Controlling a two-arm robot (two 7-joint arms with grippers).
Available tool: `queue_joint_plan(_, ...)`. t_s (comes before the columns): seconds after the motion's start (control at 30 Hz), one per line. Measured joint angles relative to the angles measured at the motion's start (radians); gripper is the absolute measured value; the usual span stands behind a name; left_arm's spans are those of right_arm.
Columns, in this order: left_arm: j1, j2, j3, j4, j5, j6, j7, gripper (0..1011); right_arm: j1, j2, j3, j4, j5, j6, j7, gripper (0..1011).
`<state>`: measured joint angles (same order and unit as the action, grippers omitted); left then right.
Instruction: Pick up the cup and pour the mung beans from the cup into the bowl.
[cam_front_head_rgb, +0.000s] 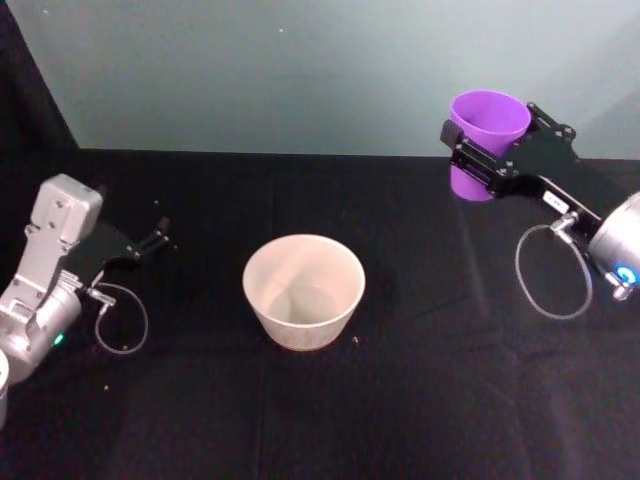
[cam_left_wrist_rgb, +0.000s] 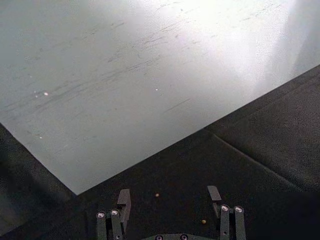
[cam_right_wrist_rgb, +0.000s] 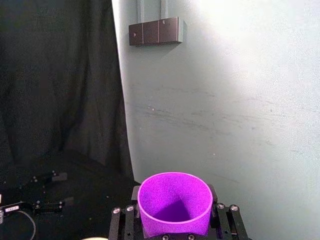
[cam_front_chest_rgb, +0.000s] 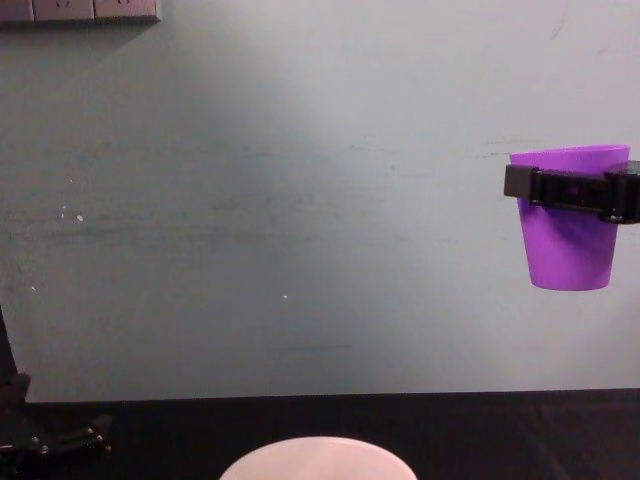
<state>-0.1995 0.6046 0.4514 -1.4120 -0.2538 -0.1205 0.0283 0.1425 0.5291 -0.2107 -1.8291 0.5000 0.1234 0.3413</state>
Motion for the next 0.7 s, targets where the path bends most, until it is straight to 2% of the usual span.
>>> queue_joint_plan(0.7,0.0,0.0,0.0,0.0,0.0,0.0,0.0,1000,0.0,0.0,0.0,0.0,0.0,0.0,0.0,746)
